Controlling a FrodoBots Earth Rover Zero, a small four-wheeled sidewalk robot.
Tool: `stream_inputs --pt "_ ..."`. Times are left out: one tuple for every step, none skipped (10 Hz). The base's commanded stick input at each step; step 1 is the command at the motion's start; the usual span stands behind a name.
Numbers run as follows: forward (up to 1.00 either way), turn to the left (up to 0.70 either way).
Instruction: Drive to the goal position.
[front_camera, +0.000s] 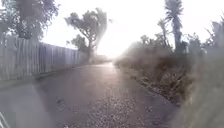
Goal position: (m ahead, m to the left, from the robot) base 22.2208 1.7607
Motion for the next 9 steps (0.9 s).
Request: stream_inputs --pt "1.00 0.00" --pt "1.00 0.00" --pt "1.00 0.00" --pt "1.00 0.00" --pt "1.00 0.00" --pt "1.00 0.00" --pt "1.00 0.00" --pt "1.00 0.00" --pt "1.00 0.00"
